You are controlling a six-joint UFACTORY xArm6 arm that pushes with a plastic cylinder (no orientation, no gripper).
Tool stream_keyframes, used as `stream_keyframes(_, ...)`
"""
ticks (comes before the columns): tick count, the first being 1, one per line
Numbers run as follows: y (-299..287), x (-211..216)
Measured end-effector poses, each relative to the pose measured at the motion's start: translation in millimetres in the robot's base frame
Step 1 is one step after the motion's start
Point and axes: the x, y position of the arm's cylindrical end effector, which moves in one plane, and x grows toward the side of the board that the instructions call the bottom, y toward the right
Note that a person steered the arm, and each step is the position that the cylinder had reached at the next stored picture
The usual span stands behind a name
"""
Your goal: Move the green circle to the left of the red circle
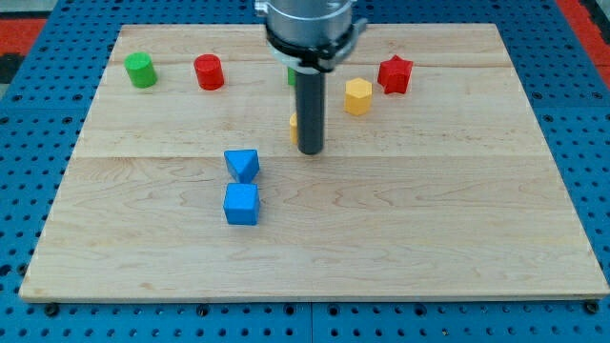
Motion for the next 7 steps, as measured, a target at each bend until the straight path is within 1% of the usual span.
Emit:
stream_keyframes(1,-30.3,44.4)
stream_keyframes(2,-83.3,49.5)
stream_keyframes(4,-82.8,46.9)
stream_keyframes(5,-86.9,31.9)
stream_keyframes(6,-52.9,61.9)
stream_keyframes(7,-47.5,110.3)
